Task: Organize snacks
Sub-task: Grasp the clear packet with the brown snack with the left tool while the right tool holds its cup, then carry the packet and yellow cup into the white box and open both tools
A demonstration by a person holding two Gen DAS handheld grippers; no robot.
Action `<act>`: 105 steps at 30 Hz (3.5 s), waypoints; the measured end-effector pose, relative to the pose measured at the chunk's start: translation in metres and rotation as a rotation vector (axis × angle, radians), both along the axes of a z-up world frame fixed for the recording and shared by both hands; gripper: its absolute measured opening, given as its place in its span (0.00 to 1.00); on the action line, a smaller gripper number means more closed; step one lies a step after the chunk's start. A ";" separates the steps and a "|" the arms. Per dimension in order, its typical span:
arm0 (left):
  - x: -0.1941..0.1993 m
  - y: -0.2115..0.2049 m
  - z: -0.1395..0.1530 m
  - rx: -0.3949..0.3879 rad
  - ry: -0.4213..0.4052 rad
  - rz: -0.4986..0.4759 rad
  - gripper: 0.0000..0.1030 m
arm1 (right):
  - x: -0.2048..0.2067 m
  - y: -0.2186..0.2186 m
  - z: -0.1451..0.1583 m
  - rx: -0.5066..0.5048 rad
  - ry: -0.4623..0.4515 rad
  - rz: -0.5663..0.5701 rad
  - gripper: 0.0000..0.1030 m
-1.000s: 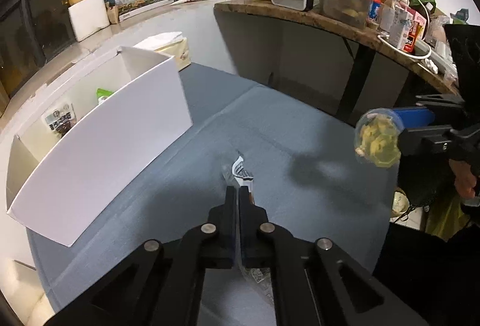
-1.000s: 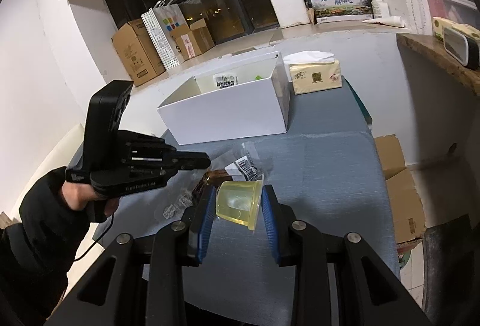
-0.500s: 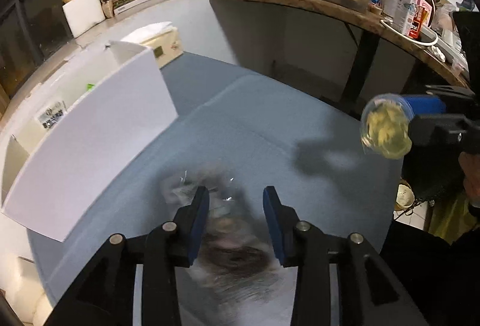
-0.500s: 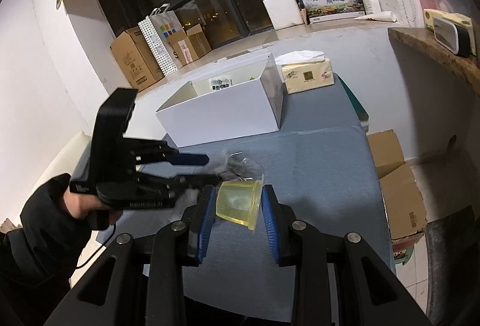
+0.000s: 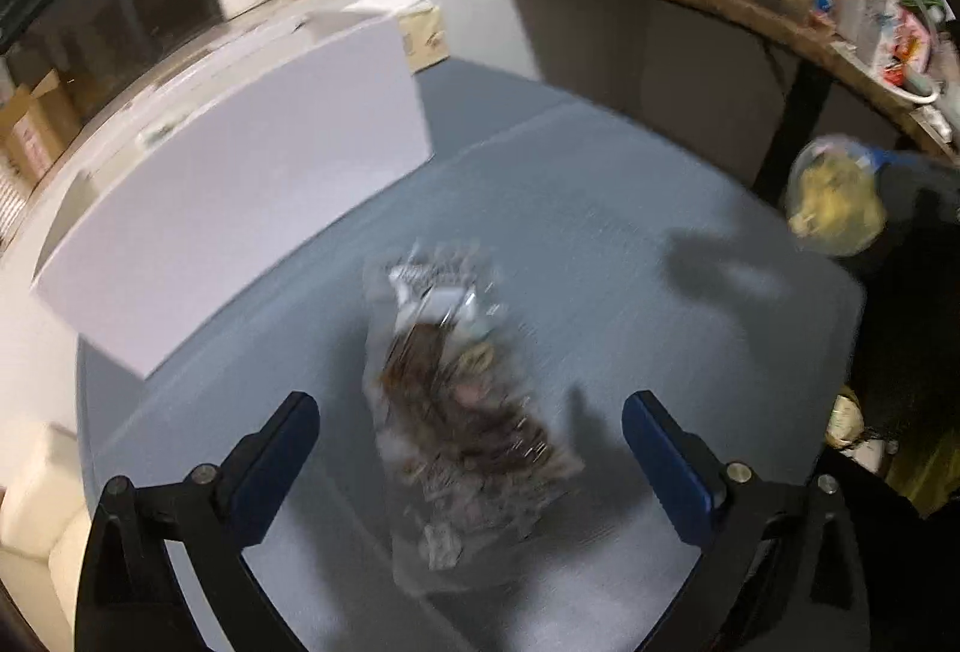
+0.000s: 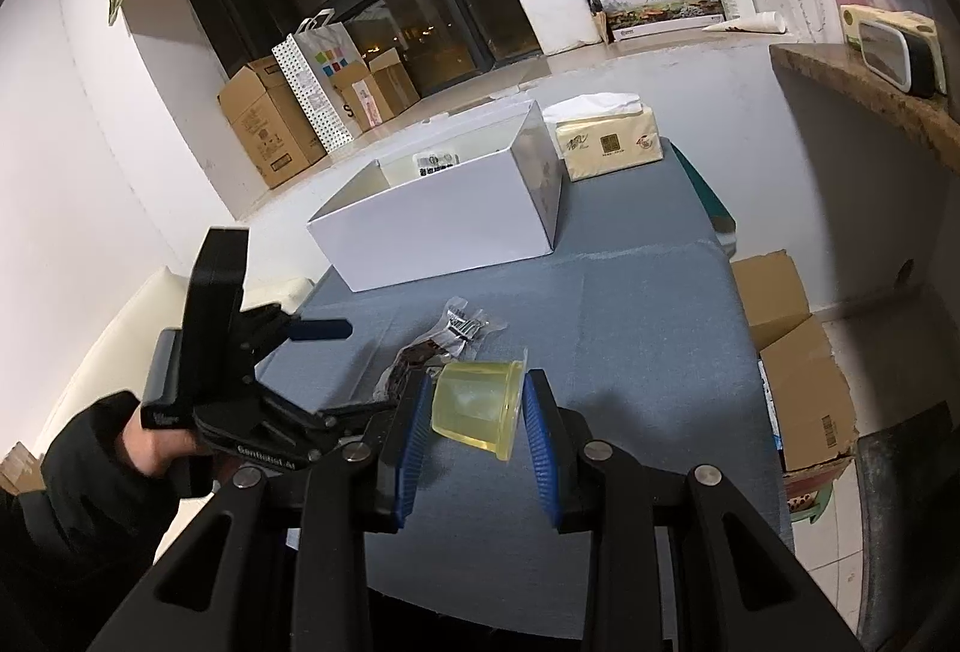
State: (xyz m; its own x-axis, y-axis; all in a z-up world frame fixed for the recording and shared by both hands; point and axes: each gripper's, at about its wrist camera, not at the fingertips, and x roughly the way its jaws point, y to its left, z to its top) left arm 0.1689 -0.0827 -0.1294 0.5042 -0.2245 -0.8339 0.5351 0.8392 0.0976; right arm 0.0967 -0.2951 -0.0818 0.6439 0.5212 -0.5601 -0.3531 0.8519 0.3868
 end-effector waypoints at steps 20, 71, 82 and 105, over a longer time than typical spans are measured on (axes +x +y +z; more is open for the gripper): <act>0.046 0.014 -0.028 -0.155 0.111 0.258 0.74 | -0.004 0.001 -0.001 0.014 0.002 0.001 0.33; -0.027 0.089 0.071 -0.335 -0.147 0.294 0.74 | 0.046 0.067 -0.012 -0.301 -0.077 0.019 0.47; 0.083 0.132 0.141 -0.367 -0.283 0.390 0.74 | 0.183 0.154 0.081 -0.301 -0.198 0.049 0.47; 0.170 0.158 0.099 -0.341 -0.237 0.500 1.00 | 0.263 0.153 0.047 -0.305 -0.133 -0.062 1.00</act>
